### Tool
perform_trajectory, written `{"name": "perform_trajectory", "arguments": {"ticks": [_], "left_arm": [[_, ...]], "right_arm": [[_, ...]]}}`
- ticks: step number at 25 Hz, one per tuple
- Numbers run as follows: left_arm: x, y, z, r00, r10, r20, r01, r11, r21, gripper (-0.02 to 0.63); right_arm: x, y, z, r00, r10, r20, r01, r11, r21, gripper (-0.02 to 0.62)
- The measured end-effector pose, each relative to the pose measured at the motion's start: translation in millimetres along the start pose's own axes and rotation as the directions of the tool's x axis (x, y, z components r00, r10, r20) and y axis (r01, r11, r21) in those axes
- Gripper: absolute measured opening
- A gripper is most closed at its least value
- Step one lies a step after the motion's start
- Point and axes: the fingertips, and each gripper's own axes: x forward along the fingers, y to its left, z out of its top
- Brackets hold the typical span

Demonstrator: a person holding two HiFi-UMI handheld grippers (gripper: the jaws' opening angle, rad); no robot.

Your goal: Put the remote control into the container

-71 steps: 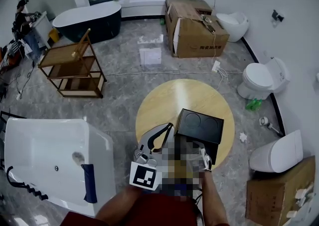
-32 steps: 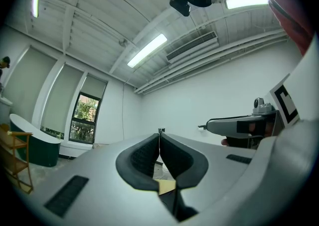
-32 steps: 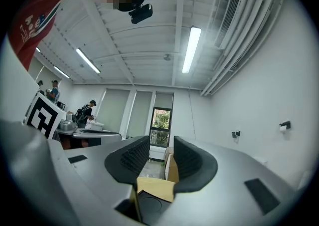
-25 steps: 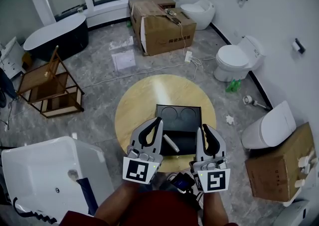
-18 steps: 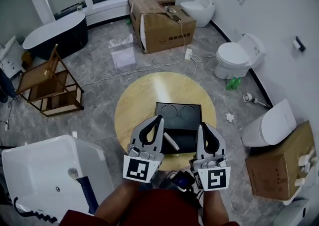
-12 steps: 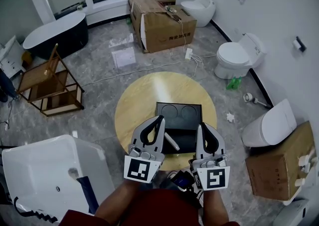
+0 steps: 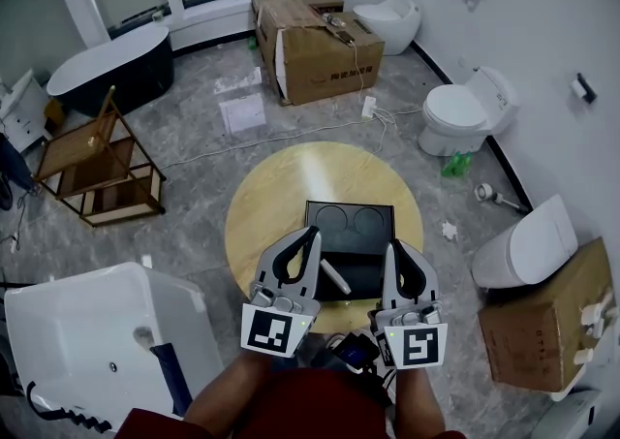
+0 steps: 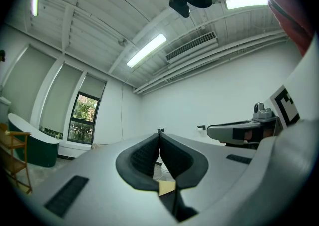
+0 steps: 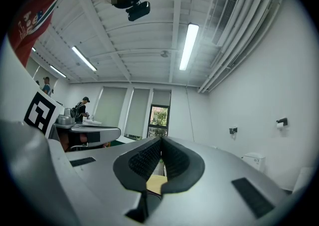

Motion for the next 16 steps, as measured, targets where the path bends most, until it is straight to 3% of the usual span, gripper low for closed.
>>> {"name": "perform_trajectory", "arguments": {"ticks": [5,9,12,16], "left_arm": [[0.8,0.4,-0.2,1.000,-0.001,-0.001,0.001,1.000,0.000,0.015],[1.2,-1.2,1.3,1.000,-0.006,0.000,0.006,1.000,0.005,0.015],[3.1,-1.3,2.7,1.000,-0.005,0.002,0.005,1.000,0.001,0.015],[1.9,-1.9,4.0,1.000,-0.003,0.005,0.003,1.000,0.001,0.015]], "right_arm": [[3.3,2.6,9.7,0.997,0.018,0.072,-0.018,1.000,0.009,0.022],[1.1,-1.8,1.9,1.000,0.001,0.009,-0.001,1.000,0.002,0.023],[3.2,0.2,7.5,0.998,0.028,0.056,-0.028,1.000,-0.014,0.022],[0.5,-0.9,2.9,0.999,0.020,0.032,-0.019,1.000,-0.020,0.023]]}}
